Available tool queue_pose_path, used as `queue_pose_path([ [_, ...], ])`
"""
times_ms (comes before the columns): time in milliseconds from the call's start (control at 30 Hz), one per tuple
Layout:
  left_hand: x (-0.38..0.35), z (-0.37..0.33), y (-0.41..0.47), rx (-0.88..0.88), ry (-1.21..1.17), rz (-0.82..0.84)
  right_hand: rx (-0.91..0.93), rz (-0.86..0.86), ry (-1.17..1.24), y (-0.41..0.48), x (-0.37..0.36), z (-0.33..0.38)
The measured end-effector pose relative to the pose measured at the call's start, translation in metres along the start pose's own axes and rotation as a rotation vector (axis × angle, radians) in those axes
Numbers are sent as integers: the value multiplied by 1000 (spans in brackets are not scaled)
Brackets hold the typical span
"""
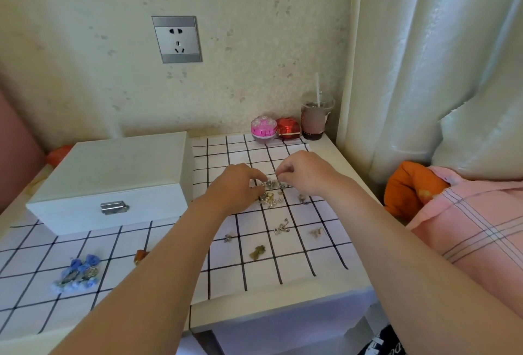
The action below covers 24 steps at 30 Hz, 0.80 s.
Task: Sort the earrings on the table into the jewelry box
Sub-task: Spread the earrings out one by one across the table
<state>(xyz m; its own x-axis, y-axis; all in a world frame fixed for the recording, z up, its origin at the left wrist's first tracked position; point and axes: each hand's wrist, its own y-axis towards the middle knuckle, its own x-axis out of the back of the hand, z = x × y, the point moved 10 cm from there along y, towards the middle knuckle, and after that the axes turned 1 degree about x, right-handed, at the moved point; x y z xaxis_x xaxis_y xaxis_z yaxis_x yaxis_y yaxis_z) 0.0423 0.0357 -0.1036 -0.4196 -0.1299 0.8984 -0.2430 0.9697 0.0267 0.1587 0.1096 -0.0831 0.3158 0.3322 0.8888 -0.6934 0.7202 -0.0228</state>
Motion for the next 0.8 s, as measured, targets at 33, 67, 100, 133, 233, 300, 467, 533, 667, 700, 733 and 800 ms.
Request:
queue_pose_path([
  [33,-1,1,2,-10,-5,6,-7,23,-9,4,-3,0],
  [67,0,1,3,-19,-6,11,-19,46,-15,8,-7,-1],
  [100,1,2,5,-24,-7,14,-27,64,-20,11,-9,-2],
  [133,3,3,7,-25,-9,16,-32,76,-23,13,-12,-3],
  [233,7,8,11,-12,-15,29,-20,78,-11,18,-14,-5],
  [300,9,12,12,-5,-14,33,-17,67,17,20,-14,-7],
  [467,16,11,13,-15,-87,-15,-24,29,190,22,-7,-9],
  [533,21,6,13,-21,-170,-42,-26,9,284,21,-4,-8],
  [667,27,-5,12,-23,-505,-24,-29,-21,423,17,4,-1],
  [700,27,-7,11,-22,-588,-11,-34,-11,470,15,4,1],
  [733,28,-8,10,-19,-636,-13,-42,3,513,14,4,2],
  [800,33,-6,9,4,-660,-62,-57,22,575,13,2,3],
])
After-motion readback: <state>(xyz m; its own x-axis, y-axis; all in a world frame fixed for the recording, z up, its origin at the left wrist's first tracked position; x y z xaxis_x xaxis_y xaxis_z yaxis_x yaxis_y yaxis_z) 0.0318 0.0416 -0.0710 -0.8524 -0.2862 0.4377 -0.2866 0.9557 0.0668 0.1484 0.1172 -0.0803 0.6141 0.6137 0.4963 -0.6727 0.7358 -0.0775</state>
